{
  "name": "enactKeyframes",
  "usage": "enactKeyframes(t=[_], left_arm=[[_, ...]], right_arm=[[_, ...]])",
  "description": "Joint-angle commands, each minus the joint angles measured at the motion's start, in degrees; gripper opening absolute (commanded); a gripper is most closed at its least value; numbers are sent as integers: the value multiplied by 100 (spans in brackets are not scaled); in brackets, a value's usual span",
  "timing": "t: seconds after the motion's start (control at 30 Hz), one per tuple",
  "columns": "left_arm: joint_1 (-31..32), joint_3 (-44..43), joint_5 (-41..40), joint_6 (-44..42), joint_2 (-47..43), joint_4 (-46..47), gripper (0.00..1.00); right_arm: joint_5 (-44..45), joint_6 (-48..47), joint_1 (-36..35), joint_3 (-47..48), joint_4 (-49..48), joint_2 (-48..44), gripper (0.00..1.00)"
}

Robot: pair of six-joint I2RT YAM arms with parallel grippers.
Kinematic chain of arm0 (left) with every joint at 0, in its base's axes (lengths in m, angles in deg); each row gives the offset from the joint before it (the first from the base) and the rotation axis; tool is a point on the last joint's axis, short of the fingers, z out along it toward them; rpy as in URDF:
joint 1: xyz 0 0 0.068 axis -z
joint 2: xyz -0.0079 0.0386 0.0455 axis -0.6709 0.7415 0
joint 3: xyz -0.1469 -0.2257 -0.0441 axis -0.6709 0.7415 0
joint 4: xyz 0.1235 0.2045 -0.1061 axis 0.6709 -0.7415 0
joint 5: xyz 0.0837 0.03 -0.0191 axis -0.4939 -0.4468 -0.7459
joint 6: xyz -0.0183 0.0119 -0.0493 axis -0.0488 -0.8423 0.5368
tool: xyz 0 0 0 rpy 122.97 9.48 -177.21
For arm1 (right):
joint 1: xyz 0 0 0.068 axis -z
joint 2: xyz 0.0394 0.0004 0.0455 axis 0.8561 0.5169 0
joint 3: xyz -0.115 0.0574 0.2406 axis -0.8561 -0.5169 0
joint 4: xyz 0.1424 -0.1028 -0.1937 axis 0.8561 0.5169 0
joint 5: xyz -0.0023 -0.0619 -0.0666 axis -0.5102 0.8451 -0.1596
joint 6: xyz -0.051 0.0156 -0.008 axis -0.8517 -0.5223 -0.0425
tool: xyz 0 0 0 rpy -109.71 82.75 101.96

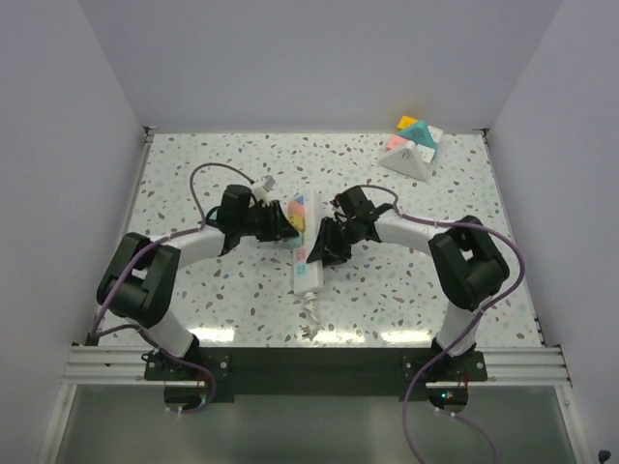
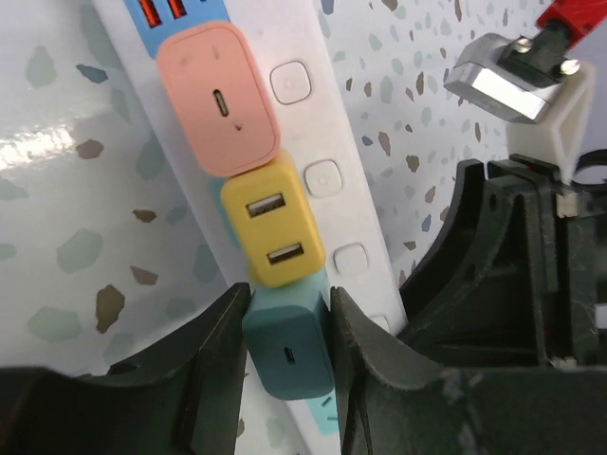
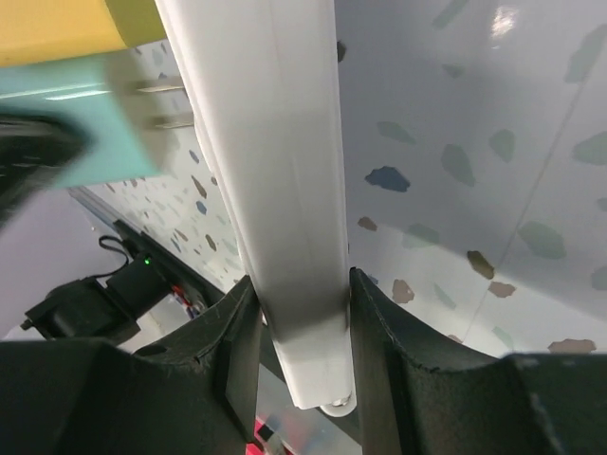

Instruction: Pull the plug off the socket

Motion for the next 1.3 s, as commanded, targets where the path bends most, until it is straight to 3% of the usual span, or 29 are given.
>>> enactKeyframes(t=[0.0, 0.17, 0.23, 0.37, 0.5, 0.6, 0.73, 0.83, 0.9, 0.93, 0.97, 1.1, 1.27], left_arm=[[-617, -93, 473, -375, -832, -341, 0], [-644, -295, 587, -480, -1140, -710, 0], [-697, -357, 272, -646, -1315, -1008, 0], [-1423, -401, -668, -972, -1334, -1537, 0], [-2155, -453, -644, -1174, -799, -1633, 0], [-2349, -559, -687, -1157, -500, -1556, 14], [-2367, -542, -749, -1060, -279, -1493, 41], [-2402, -498, -828, -1052, -331, -1502, 69], [-2402, -480, -820, -1025, -445, -1476, 80], [-2402, -463, -785, -1008, -480, -1458, 94], [-2402, -454, -697, -999, -524, -1450, 99], [-2297, -428, -328, -955, -892, -1414, 100], [-1331, -725, -46, -990, -1026, -1493, 100]], right_arm=[[2155, 109, 504, -552, 1025, 507, 0], [2191, 83, 531, -605, 937, 560, 0], [2129, 39, 531, -596, 911, 490, 0], [2033, -136, 539, -570, 937, 279, 0], [1796, -365, 531, -552, 884, 15, 0], [1638, -524, 531, -500, 893, -55, 0], [1479, -655, 522, -403, 928, -91, 0], [1409, -682, 513, -368, 911, -178, 0], [1339, -691, 504, -350, 893, -240, 0], [1304, -699, 487, -333, 875, -258, 0], [1277, -708, 478, -324, 867, -249, 0], [1154, -770, 443, -280, 823, -223, 0], [1075, -770, 364, -218, 787, -152, 0]])
